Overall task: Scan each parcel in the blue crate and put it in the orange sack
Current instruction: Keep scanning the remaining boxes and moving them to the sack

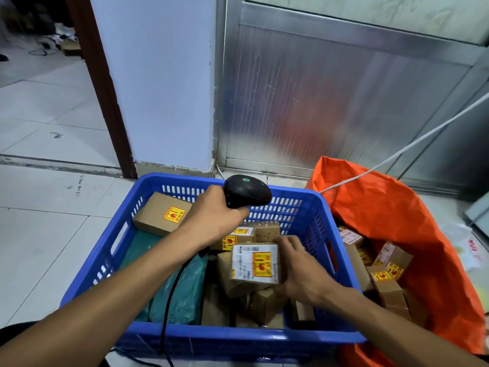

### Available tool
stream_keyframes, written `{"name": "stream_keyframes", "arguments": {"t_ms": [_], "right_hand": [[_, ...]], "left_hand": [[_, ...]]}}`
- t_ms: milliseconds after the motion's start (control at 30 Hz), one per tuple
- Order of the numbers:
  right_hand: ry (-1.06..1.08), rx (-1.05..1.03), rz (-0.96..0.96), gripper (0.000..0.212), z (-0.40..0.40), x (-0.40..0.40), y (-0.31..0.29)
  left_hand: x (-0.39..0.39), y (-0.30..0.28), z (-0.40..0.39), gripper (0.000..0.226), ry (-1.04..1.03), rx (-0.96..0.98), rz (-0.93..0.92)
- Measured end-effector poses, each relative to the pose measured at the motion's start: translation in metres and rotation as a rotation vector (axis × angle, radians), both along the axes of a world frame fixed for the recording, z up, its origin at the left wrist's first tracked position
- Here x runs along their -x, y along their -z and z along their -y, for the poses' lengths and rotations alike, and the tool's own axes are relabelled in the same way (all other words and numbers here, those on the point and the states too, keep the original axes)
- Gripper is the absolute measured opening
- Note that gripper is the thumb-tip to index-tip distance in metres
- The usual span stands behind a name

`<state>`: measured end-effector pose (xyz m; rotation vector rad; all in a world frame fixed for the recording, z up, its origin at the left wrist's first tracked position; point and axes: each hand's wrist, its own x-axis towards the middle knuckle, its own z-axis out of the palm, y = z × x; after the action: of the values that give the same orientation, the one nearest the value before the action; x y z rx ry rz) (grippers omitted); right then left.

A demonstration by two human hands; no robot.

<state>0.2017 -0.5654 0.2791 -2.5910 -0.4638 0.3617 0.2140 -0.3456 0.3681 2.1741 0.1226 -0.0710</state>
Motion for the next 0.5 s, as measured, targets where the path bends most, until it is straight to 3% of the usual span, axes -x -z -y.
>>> {"name": "stream_keyframes", "arguments": {"t_ms": [133, 333, 500], "right_hand": [[0.09, -0.034, 0.111, 0.093, 0.038, -0.007, -0.014], [0.276, -0.186, 0.237, 0.1, 0.061, -0.018, -0.033], [0.299, -0.166, 0.332, 0.099, 0.066, -0.02, -0.039]], "left_hand": [[-0.001, 0.006, 0.006, 0.008, 0.009, -0.033, 0.014], [0.0, 0.016, 0.013, 0.008, 0.027, -0.05, 0.022], [0.003, 0.019, 0.014, 0.007, 0.035, -0.052, 0.026]]}}
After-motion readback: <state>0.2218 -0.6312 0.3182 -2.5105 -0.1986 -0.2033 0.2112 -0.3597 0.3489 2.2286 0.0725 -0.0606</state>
